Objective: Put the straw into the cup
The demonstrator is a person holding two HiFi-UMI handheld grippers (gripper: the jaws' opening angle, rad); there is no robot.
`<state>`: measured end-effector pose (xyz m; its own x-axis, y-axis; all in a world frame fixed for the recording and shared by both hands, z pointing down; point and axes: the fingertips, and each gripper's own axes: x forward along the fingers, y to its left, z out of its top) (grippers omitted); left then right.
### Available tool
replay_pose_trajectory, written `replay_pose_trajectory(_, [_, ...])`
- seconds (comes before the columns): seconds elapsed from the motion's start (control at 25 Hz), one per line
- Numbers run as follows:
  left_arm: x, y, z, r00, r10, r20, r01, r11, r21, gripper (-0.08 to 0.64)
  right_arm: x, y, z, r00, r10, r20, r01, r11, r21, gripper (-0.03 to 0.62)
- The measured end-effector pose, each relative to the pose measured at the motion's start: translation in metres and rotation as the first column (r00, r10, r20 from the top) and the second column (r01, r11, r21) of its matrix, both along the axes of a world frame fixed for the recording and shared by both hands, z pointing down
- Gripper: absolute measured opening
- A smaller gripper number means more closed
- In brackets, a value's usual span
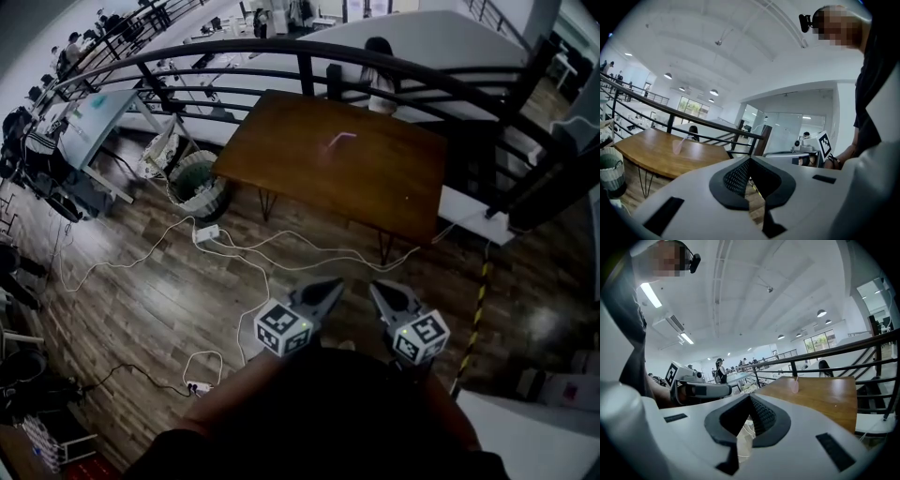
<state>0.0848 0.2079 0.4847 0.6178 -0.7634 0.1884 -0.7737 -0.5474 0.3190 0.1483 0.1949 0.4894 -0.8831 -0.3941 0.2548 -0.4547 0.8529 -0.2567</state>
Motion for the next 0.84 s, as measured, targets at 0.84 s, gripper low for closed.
replay_pose_trajectory(0.84, [0.056, 0.036, -0.011, 0.999, -0.026, 0.025, 0.026, 0.999, 0.023, 0.011, 0.054, 0.031, -0.009, 0.999, -0.025, 0.046, 0.023, 0.999, 0.043, 0.011])
